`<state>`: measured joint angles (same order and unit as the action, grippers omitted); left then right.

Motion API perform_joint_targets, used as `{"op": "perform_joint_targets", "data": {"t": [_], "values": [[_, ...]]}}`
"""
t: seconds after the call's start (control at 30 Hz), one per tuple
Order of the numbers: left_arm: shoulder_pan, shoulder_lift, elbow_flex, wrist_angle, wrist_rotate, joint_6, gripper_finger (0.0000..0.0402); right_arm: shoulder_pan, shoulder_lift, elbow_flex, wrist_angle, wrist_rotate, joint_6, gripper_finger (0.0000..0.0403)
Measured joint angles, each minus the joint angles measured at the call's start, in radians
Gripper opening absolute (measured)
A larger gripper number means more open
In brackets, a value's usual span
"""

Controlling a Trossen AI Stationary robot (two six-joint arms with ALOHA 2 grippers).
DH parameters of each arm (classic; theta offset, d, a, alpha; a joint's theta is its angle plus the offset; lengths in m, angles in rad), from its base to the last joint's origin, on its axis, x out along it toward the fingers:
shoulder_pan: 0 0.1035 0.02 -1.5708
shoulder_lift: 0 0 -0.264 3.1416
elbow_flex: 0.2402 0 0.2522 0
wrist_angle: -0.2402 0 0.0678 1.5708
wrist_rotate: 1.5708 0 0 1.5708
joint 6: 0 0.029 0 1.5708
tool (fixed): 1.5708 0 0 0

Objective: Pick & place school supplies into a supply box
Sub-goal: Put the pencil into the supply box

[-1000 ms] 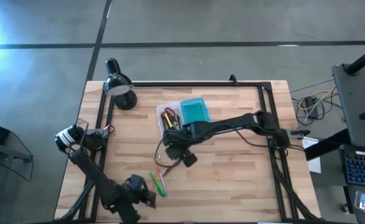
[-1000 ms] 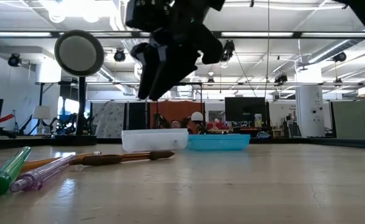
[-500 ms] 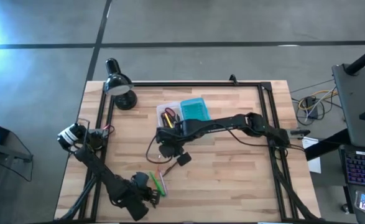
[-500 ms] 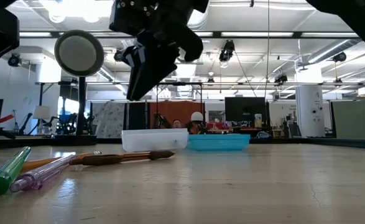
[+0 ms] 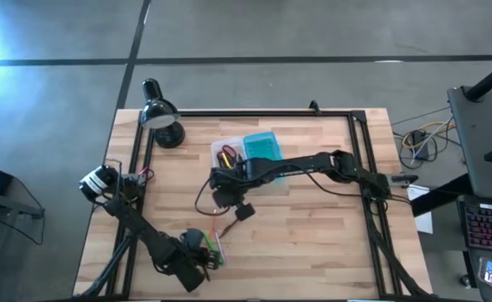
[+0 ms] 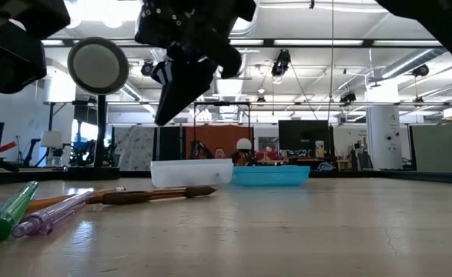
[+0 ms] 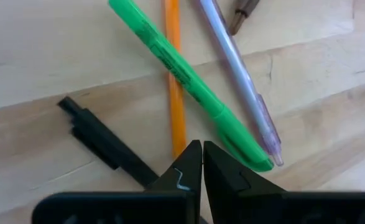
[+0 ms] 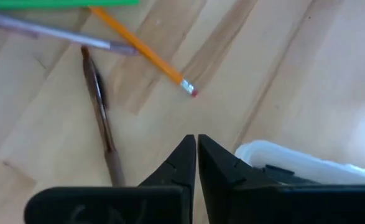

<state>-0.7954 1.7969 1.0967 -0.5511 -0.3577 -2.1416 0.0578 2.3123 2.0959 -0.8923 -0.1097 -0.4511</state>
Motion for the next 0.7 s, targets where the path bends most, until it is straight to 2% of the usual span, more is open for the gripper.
{"op": "perform_joint_targets", "data": {"t": [0.1, 0.27, 0.37, 0.53, 0.7], "values": [[0.0, 0.0, 0.002, 0.036, -0.002, 0.109, 0.0, -0.008, 0.0, -0.002, 0.018, -0.028, 0.024, 0.0008], [-0.015, -0.006, 0.077, -0.096, 0.001, 0.318, 0.0, -0.021, 0.0, -0.002, 0.022, -0.049, 0.069, 0.0008], [-0.035, -0.01, 0.136, -0.151, -0.016, 0.579, 0.0, -0.02, 0.0, -0.002, 0.022, -0.05, 0.069, 0.0008], [-0.049, 0.014, 0.161, -0.12, -0.003, 0.98, 0.0, -0.019, 0.0, -0.002, 0.024, -0.052, 0.059, 0.0008], [-0.048, 0.039, 0.159, -0.172, 0.006, 1.119, 0.0, -0.022, 0.0, -0.002, 0.024, -0.041, 0.057, 0.0008]]}}
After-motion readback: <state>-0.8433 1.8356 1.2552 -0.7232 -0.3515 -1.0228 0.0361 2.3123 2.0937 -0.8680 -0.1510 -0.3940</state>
